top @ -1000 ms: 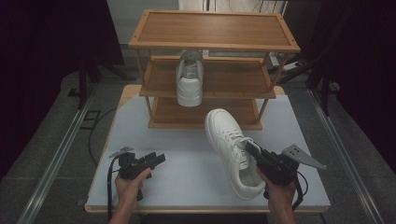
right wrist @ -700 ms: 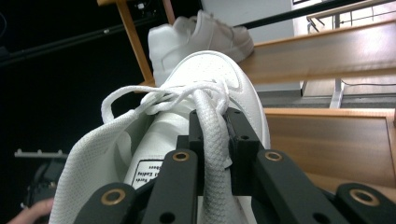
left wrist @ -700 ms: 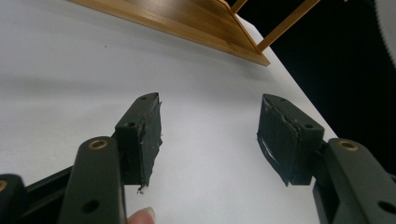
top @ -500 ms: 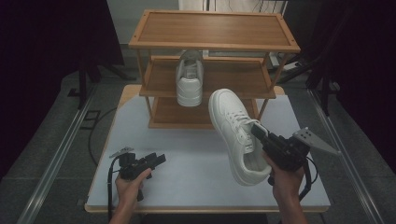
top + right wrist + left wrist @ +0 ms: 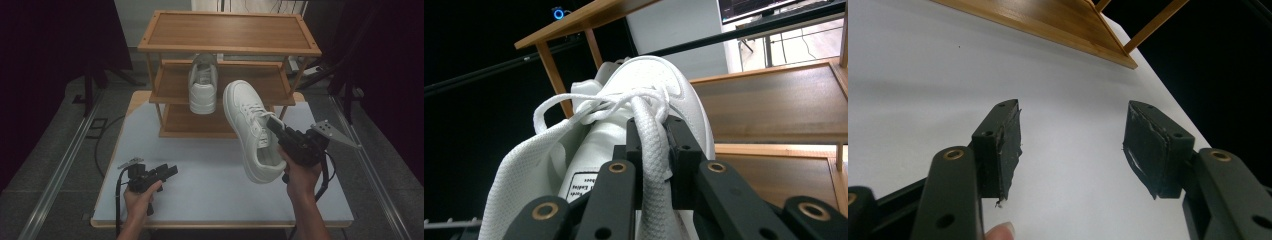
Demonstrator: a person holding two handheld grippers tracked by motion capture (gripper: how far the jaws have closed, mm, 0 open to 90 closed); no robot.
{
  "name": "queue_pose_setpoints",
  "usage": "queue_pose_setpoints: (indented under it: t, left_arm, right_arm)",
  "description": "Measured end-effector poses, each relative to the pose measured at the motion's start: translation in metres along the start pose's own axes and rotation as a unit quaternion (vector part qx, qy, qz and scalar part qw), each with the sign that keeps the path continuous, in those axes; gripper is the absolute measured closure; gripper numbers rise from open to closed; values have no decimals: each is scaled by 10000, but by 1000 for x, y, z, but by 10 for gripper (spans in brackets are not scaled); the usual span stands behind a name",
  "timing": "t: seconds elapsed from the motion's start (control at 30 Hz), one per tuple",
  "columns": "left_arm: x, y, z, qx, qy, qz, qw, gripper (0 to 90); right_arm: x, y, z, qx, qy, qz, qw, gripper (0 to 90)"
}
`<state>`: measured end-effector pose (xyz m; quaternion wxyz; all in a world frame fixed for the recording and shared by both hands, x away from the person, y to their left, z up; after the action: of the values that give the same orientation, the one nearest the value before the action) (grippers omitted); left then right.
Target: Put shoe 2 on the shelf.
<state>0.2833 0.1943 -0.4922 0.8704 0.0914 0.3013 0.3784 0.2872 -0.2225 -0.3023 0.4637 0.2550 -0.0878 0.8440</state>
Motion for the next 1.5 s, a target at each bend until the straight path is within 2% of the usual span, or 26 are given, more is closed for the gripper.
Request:
queue_pose_setpoints:
  t: [0.27, 0.5, 0.6, 0.73, 0.9, 1.0, 1.17, 1.23, 1.33, 1.5]
  left_arm:
    - [1, 1, 0, -23, 21, -24, 10000, 402]
    - [1, 1, 1, -47, 82, -43, 9999, 402]
    - [2, 1, 1, -45, 98, -50, 9999, 402]
    - [2, 1, 0, -42, 100, -61, 9999, 402]
    - [3, 2, 1, -86, 124, -66, 9999, 402]
    - [4, 3, 1, -97, 147, -66, 9998, 402]
    - [3, 3, 1, -104, 160, -99, 9998, 403]
    - [3, 3, 1, -113, 160, -111, 9997, 402]
    - [3, 3, 1, -116, 157, -122, 9997, 403]
    - [4, 4, 1, -137, 195, -117, 9996, 403]
  right_arm:
    - [2, -15, 10, -38, -69, -112, 9999, 820]
    - [-2, -36, 21, -38, -120, -368, 9992, 820]
    - [-4, -50, 29, -55, -130, -530, 9985, 820]
    - [-5, -60, 34, -93, -128, -615, 9980, 821]
    - [-7, -81, 43, -194, -189, -797, 9965, 820]
    - [-8, -87, 45, -196, -222, -850, 9959, 820]
    - [-12, -109, 49, -294, -428, -998, 9937, 819]
    - [-13, -112, 50, -294, -453, -1020, 9933, 819]
    - [-15, -129, 50, -273, -515, -1155, 9916, 818]
    - [-18, -143, 49, -249, -586, -1235, 9903, 817]
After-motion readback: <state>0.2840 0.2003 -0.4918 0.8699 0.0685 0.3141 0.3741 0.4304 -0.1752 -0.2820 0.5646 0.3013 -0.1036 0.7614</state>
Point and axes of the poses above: each handheld gripper's, and its own axes: y roughly backward along the jaws, z roughly out of its top, x roughly to its left, the point moved 1 cm from there along -y, roughly forward along the jaws, and after that the axes turned 12 degrees about -y, right-handed, at the moved point
